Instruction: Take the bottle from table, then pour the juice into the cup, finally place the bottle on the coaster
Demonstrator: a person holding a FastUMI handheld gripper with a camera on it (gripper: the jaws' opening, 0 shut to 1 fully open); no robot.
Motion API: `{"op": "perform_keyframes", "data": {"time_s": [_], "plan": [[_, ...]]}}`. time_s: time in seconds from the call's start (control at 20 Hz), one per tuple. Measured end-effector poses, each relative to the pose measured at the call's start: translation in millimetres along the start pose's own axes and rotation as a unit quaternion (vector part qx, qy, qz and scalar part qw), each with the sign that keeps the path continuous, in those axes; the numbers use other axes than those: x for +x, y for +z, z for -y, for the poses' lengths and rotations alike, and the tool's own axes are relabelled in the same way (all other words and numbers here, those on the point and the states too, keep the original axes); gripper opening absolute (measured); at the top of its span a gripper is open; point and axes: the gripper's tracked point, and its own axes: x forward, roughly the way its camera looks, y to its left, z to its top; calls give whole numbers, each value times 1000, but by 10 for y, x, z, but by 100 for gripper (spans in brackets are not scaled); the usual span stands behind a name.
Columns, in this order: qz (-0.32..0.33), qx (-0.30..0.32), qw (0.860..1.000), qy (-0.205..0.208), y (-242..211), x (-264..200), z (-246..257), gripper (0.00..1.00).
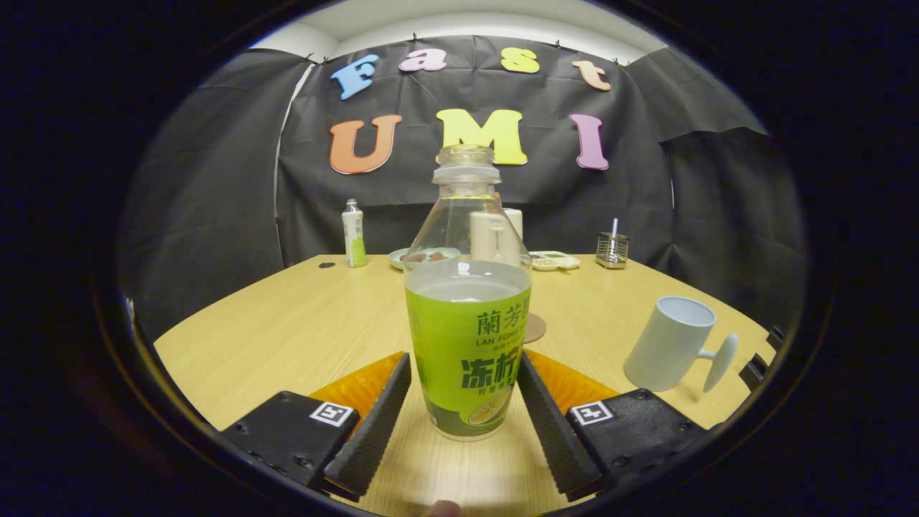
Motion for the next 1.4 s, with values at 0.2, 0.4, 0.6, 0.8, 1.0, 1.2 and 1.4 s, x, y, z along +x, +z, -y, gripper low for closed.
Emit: {"op": "perform_keyframes", "data": {"time_s": [0.2,0.4,0.6,0.8,1.0,1.2,1.4], "plan": [[-6,13,1000,11,11,-9,1,83],[-12,40,999,20,108,-16,-2,82],[2,91,995,35,390,-29,-50,81],[14,181,982,55,709,9,-100,81],[17,282,956,75,894,30,-92,80],[9,387,917,90,935,95,-41,80],[4,475,873,106,961,86,-2,80]]}}
